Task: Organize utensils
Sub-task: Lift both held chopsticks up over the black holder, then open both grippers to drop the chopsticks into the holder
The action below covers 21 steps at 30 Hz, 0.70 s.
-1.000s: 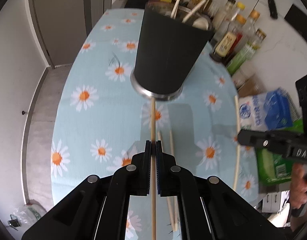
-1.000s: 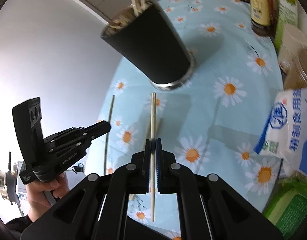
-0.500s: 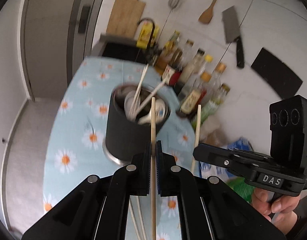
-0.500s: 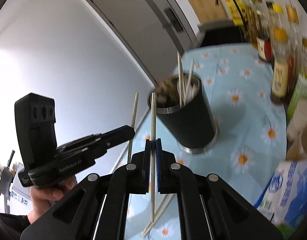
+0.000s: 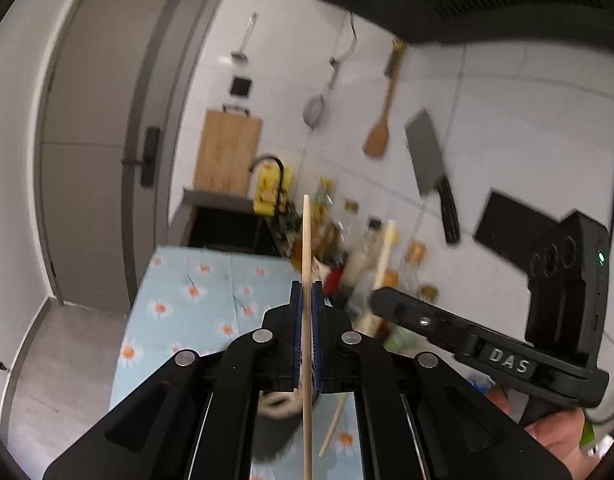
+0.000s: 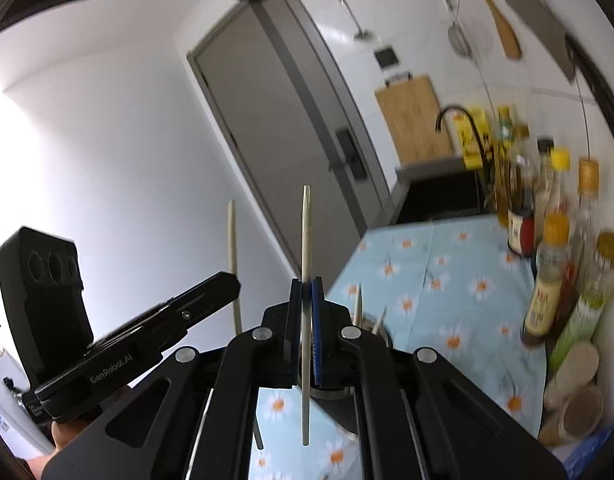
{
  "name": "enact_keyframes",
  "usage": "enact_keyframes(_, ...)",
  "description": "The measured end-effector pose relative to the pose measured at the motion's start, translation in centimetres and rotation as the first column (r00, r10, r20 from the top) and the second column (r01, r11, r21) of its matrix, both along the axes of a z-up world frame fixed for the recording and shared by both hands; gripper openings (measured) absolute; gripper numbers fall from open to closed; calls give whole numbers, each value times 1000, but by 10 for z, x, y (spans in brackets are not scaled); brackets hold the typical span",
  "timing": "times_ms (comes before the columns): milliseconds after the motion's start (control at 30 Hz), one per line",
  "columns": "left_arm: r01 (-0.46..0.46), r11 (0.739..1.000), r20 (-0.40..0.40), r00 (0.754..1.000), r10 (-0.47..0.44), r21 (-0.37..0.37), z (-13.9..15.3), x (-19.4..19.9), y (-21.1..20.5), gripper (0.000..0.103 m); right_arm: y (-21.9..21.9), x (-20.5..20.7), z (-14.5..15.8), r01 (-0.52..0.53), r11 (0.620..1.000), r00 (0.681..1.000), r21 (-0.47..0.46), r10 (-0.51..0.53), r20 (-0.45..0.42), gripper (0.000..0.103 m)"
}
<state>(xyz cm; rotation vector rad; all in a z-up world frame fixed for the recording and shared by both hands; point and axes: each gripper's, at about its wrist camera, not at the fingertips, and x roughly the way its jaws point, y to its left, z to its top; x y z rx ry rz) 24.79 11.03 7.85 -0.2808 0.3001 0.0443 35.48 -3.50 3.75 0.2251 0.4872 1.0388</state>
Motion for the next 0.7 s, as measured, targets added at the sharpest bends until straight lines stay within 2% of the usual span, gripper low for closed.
enact_keyframes(133,-32,999,93,995,31,10,10,3,8,3,-2,12,10,26,997,999,66,-28,16,6)
enact_keyframes(233,-49,998,197,979,40,41,10,8,9,3,-5,16,13,73,992,996,105,-79,51,6)
enact_keyframes(333,-69,996,247,967,53,56,6,12,8,3,-1,27,8,76,991,997,110,-79,26,6)
enact_keyframes(500,-93,991,266,962,66,91,-9,22,5,4,8,39,-7,84,992,996,94,-85,4,6)
enact_keyframes(700,-96,993,217,973,79,72,-31,29,11,4,23,45,-29,62,997,998,41,-61,-29,6)
